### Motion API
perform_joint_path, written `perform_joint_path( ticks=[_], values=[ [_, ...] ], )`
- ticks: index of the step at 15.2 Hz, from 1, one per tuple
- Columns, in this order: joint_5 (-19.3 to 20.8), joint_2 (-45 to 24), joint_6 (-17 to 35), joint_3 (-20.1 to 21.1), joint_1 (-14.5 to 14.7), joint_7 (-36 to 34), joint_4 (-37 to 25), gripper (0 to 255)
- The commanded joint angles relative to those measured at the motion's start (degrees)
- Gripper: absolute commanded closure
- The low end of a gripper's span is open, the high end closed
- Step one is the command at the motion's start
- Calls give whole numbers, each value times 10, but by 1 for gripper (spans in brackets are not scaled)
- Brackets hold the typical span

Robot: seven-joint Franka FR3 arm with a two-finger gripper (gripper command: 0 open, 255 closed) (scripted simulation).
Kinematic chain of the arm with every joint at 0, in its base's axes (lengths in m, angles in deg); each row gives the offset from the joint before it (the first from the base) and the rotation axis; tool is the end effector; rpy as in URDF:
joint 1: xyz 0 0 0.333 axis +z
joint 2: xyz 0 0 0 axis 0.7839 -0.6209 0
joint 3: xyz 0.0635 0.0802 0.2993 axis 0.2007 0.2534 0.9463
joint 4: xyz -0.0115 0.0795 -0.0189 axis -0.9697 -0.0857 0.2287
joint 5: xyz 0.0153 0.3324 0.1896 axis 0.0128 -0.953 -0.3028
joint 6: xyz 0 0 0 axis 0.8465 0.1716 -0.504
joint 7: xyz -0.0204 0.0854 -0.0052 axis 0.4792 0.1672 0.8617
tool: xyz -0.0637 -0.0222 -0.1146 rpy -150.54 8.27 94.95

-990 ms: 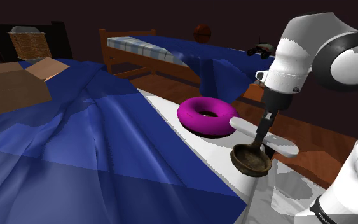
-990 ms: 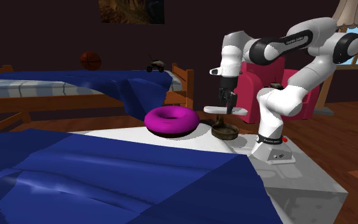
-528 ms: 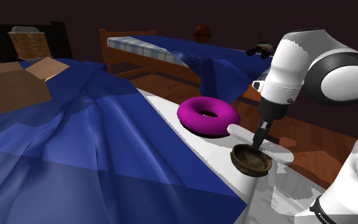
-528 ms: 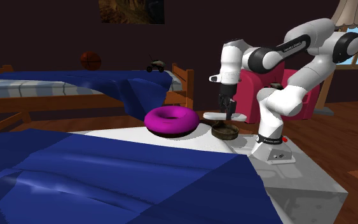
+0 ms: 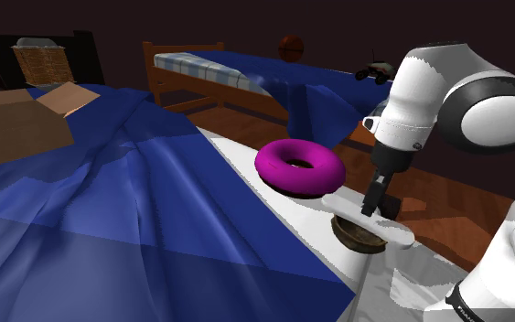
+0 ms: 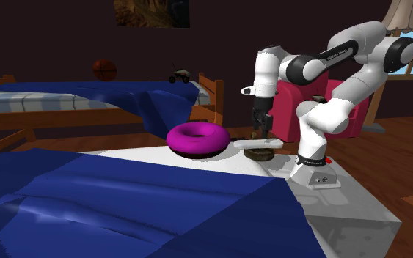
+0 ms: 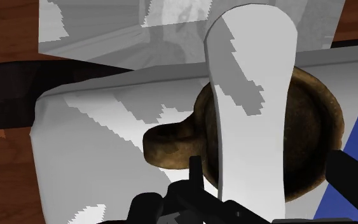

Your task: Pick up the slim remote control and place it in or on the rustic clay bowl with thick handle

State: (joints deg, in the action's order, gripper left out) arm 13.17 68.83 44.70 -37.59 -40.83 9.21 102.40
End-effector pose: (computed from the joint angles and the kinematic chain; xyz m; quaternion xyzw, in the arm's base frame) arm 0.2628 0.0895 0.4087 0.9932 0.1158 -0.0042 0.0104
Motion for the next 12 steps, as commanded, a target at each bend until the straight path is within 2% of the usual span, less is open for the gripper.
perform_joint_path(
  ticks=[1,4,8,12],
  values=[
    [0,0,0,0,0,0,0,0],
    [0,0,0,0,0,0,0,0],
    [6,9,-77,-6,-3,-1,-69,0],
    [6,9,-77,-6,-2,-1,-69,0]
  ],
)
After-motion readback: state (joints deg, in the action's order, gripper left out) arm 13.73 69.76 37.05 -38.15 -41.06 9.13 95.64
